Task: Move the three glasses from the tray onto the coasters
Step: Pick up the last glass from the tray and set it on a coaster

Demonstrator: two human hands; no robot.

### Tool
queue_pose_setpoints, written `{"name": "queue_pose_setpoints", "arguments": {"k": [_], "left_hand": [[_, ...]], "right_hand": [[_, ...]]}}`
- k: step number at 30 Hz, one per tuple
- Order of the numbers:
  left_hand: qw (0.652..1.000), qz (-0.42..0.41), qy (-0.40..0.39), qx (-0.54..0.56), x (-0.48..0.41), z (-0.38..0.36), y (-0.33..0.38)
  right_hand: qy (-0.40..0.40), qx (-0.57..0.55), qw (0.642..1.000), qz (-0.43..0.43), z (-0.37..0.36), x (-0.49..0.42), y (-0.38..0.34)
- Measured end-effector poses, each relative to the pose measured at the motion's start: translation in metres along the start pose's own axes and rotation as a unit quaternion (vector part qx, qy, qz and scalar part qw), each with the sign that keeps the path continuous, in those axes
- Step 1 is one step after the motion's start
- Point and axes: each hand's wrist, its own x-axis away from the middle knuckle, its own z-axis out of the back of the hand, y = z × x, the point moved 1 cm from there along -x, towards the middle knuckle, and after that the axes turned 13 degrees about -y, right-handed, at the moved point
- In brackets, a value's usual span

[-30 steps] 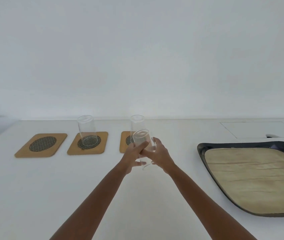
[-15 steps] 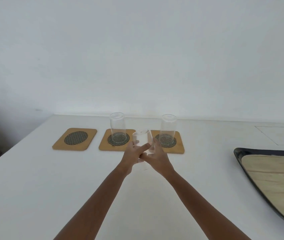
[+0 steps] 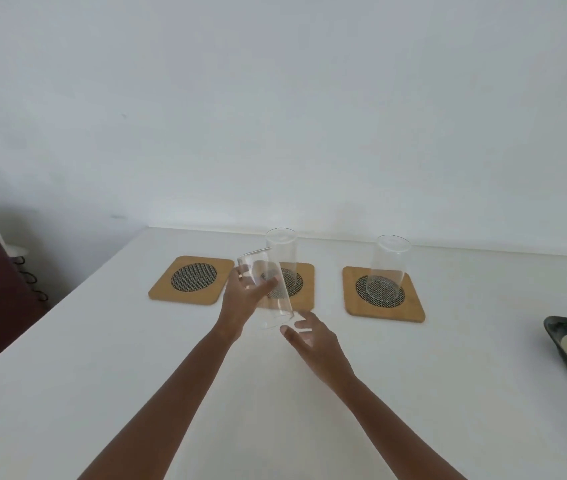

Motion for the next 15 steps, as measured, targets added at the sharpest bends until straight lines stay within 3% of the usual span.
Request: {"name": "queue_pose_setpoints", "arguments": {"k": [6, 15], "left_hand": [[0.996, -0.026, 0.058, -0.062, -0.022, 0.038, -0.003], [0.980, -0.053, 0.137, -0.132, -0.051, 0.088, -0.015]], "right_hand": [[-0.014, 0.151, 0.988, 0.028, -0.017, -0.008, 0.006], [-0.059, 0.335, 0.936, 0.088, -0.046, -0.025, 0.012]]}}
